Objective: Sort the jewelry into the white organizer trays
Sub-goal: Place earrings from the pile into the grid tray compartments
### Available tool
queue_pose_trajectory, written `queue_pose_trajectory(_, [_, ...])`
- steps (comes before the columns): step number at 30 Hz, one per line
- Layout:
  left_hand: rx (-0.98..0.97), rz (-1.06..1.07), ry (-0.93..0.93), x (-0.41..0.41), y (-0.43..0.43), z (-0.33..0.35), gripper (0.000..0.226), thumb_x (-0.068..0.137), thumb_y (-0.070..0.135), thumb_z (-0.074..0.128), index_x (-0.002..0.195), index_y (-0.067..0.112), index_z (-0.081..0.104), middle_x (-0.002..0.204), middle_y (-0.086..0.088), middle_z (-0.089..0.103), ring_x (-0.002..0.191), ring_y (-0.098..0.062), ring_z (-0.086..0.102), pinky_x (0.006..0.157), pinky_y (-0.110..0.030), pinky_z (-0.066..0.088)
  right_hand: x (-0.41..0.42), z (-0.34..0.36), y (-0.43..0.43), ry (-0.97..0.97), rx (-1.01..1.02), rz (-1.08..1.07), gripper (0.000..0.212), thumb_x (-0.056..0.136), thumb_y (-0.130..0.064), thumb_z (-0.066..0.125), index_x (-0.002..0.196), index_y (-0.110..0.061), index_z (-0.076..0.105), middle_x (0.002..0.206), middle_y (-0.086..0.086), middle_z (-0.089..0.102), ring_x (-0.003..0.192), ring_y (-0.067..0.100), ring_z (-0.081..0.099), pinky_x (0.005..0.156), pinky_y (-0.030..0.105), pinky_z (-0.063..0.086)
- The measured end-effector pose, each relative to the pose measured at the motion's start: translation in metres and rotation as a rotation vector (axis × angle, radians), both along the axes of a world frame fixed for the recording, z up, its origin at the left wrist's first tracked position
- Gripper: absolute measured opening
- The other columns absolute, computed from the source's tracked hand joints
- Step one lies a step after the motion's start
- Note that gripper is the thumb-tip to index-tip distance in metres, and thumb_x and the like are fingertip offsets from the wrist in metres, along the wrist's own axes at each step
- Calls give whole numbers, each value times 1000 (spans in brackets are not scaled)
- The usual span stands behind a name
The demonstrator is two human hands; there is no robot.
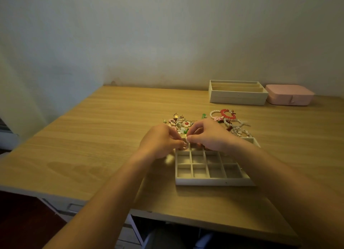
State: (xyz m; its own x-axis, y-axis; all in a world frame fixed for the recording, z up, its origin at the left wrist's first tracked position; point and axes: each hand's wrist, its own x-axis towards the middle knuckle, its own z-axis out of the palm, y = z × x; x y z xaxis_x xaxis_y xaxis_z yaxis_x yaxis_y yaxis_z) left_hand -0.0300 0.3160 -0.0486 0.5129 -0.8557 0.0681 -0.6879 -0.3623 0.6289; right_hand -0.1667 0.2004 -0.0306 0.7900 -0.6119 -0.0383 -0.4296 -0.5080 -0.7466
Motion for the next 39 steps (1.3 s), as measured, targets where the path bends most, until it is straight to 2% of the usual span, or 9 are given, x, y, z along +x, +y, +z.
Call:
queue_pose_trajectory(3, [72, 10, -109, 0, -4, 0, 14, 79, 44, 80, 87, 32, 80, 74, 11, 69, 73, -10, 66, 63, -26, 49, 4, -5, 0, 5, -66, -2, 1, 90, -20, 76, 91, -20, 75, 89, 0, 73, 84, 16, 70, 79, 35, 61])
queue_pose_trajectory(7, [124, 17, -246, -1, -9, 2, 9, 79, 44, 77, 84, 36, 79, 86, 8, 75, 89, -14, 69, 75, -32, 57, 6, -6, 1, 1, -115, 8, 4, 89, -20, 78, 87, -23, 76, 85, -4, 73, 84, 12, 69, 83, 36, 59])
queue_pose_trajectory(9, [110, 25, -255, -1, -9, 3, 8, 78, 44, 77, 81, 36, 78, 87, 9, 75, 91, -14, 69, 76, -35, 58, 5, -7, 1, -9, -129, 5, 3, 88, -21, 79, 87, -23, 76, 85, -4, 74, 82, 11, 70, 83, 37, 60])
queue_pose_trajectory(14, [21, 92, -213, 4, -10, 5, 8, 78, 40, 78, 82, 33, 76, 77, 13, 69, 79, -13, 66, 64, -29, 51, 4, -10, 1, -60, -98, -26, 2, 89, -20, 78, 90, -18, 79, 83, -2, 74, 79, 14, 71, 79, 38, 62])
queue_pose_trajectory(20, [40, 64, -237, -2, -11, 7, 3, 77, 35, 75, 80, 34, 75, 78, 15, 63, 83, -13, 64, 66, -27, 47, 3, -14, 2, -101, -86, -31, 3, 88, -18, 78, 91, -19, 78, 83, -1, 74, 80, 16, 71, 80, 38, 62])
queue_pose_trajectory(25, [48, 72, -374, -11, -11, 3, 17, 79, 43, 76, 84, 27, 79, 84, 3, 70, 78, -20, 64, 63, -30, 49, 2, -15, 0, -45, -150, 30, 7, 89, -18, 77, 94, -20, 81, 83, -7, 72, 79, 6, 65, 67, 22, 51])
queue_pose_trajectory(29, [16, 68, -398, -15, -12, 3, 17, 82, 37, 75, 84, 21, 80, 82, -2, 68, 79, -23, 65, 64, -32, 49, 1, -16, 0, -27, -180, 24, 8, 90, -19, 76, 95, -22, 81, 85, -9, 71, 80, 4, 64, 65, 17, 47])
queue_pose_trajectory(34, [38, 14, -426, -15, -14, 1, 20, 88, 35, 71, 84, 17, 79, 90, -3, 59, 88, -25, 61, 67, -31, 41, 2, -15, 1, 52, -332, 28, 12, 94, -22, 71, 101, -22, 81, 90, -7, 67, 87, 11, 61, 76, 25, 45])
queue_pose_trajectory(39, [39, 6, -437, -16, -16, -1, 23, 87, 39, 73, 86, 17, 79, 95, -2, 54, 91, -23, 60, 69, -28, 37, 1, -14, 2, 65, -316, 22, 12, 94, -22, 71, 101, -23, 80, 97, -4, 70, 92, 14, 62, 82, 32, 52])
